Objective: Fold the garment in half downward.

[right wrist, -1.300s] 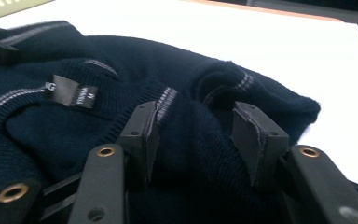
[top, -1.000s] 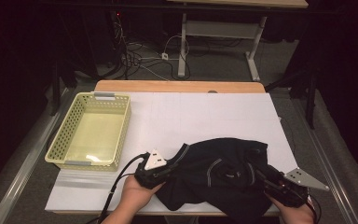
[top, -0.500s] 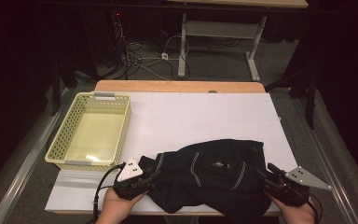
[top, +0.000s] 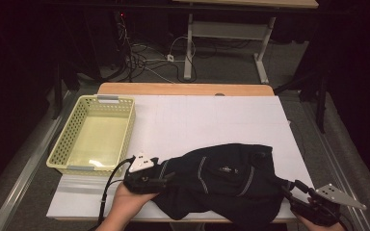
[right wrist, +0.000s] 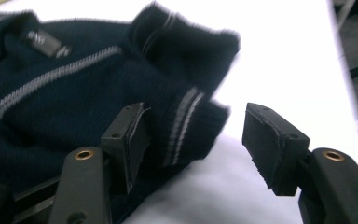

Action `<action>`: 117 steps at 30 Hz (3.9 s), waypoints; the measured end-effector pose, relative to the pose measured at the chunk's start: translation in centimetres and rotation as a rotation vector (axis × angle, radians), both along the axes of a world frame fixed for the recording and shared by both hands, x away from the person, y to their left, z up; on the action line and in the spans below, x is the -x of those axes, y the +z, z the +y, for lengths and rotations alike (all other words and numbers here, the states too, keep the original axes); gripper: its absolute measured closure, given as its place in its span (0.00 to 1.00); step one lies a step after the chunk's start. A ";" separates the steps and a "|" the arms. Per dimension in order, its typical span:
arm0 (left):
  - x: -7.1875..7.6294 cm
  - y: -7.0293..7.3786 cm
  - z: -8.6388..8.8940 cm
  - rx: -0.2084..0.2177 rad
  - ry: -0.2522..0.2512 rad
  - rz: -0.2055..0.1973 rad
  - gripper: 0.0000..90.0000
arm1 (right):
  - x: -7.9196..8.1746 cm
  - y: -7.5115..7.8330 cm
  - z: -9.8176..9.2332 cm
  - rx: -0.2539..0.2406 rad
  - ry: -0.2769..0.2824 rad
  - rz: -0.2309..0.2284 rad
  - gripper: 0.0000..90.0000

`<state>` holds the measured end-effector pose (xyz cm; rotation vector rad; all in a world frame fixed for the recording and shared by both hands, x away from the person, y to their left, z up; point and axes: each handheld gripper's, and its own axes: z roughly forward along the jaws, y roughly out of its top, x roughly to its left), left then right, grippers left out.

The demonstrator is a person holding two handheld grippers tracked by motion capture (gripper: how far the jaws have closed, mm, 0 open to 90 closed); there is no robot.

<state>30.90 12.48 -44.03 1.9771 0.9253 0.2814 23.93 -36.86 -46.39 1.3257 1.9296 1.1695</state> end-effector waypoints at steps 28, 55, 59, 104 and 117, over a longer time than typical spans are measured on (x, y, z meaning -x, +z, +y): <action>0.1 2.7 -0.2 -0.190 -0.009 -0.168 0.87 | 1.6 4.8 1.8 0.061 0.040 -0.232 0.88; -11.0 6.1 -0.9 -0.102 0.153 -0.129 0.53 | -17.8 10.1 5.5 0.069 0.022 -0.119 0.61; -6.3 3.0 -0.3 -0.039 0.082 -0.101 0.49 | -13.9 7.2 4.9 0.078 0.036 -0.085 0.61; 3.7 -3.8 1.6 -0.019 -0.012 0.020 0.35 | -0.8 -0.8 3.0 0.032 0.101 -0.027 0.65; 6.6 -4.2 1.6 -0.051 -0.021 0.038 0.45 | 0.2 -0.6 3.4 0.037 0.130 -0.034 0.65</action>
